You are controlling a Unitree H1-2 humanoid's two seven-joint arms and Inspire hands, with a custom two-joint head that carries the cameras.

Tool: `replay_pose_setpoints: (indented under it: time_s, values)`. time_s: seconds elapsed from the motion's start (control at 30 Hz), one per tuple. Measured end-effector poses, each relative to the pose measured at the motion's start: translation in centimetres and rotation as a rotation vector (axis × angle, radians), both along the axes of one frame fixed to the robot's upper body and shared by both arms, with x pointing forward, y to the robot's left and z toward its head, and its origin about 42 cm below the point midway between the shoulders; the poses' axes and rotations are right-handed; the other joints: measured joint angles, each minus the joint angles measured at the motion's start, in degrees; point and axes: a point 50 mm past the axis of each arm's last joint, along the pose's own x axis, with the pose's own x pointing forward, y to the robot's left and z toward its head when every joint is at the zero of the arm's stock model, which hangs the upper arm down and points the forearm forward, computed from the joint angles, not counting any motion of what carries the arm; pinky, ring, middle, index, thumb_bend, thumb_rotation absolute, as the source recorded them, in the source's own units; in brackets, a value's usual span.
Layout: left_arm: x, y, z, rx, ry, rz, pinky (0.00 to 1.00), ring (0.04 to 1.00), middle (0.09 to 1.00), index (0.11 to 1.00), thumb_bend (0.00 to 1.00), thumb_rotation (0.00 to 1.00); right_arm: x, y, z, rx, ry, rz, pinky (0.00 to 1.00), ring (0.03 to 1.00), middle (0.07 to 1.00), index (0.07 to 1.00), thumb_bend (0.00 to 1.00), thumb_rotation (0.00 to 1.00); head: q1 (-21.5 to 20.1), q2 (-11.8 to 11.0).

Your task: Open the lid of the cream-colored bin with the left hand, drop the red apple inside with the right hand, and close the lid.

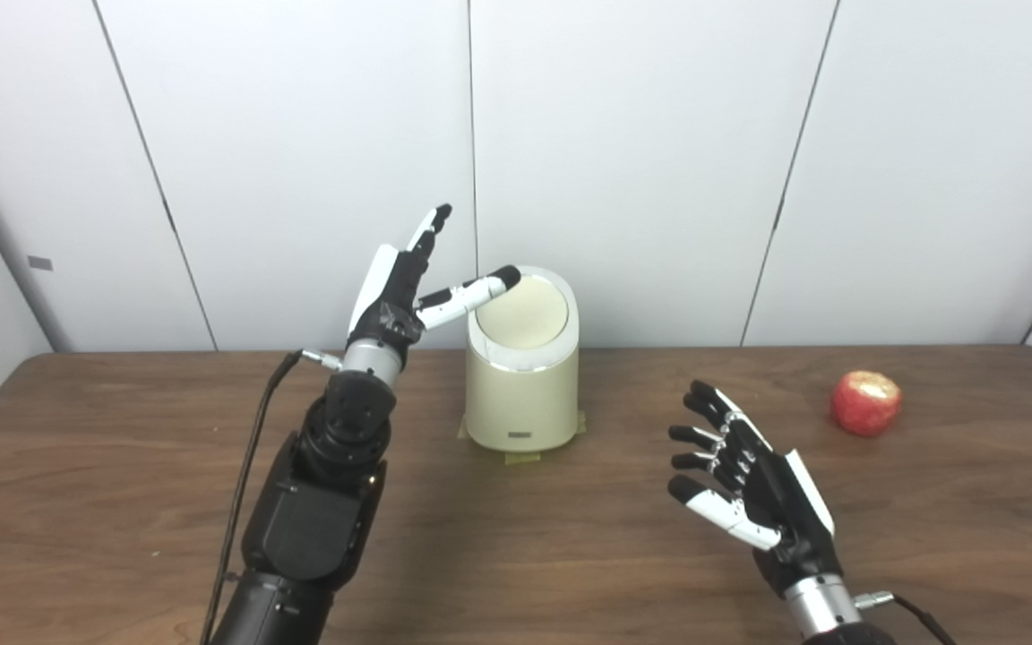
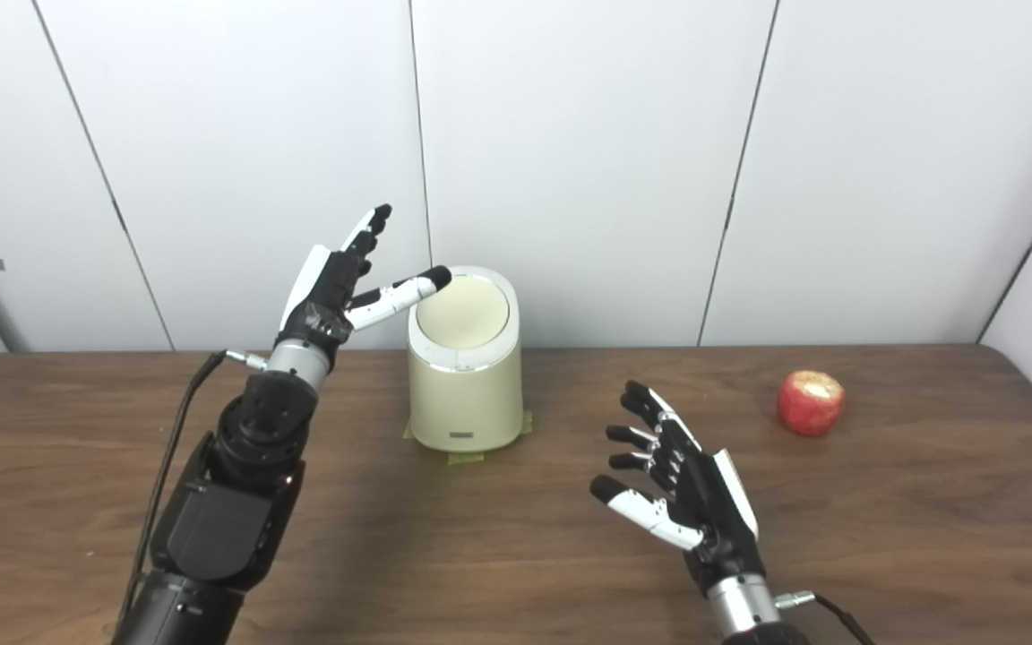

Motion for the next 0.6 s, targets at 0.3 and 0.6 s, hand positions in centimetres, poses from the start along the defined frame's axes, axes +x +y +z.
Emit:
replay_pose_setpoints:
  time_s: [0.3, 0.6]
  values:
    - [1.5, -0.3, -1.2, 0.155, 0.023, 0.041, 0.91, 1.000, 1.000, 1.000, 0.88, 0.48, 0.0, 0.3, 0.0, -0.001, -0.004, -0.005, 0.65, 0.799, 0.901, 0.890, 0.76, 0.49, -0.62, 0.26]
    - [2.3, -0.8, -0.5, 0.230, -0.028, 0.035, 0.93, 1.000, 1.000, 1.000, 0.86, 0.31, 0.0, 0.5, 0.4, -0.001, -0.016, -0.006, 0.65, 0.803, 0.906, 0.895, 0.77, 0.50, -0.97, 0.62]
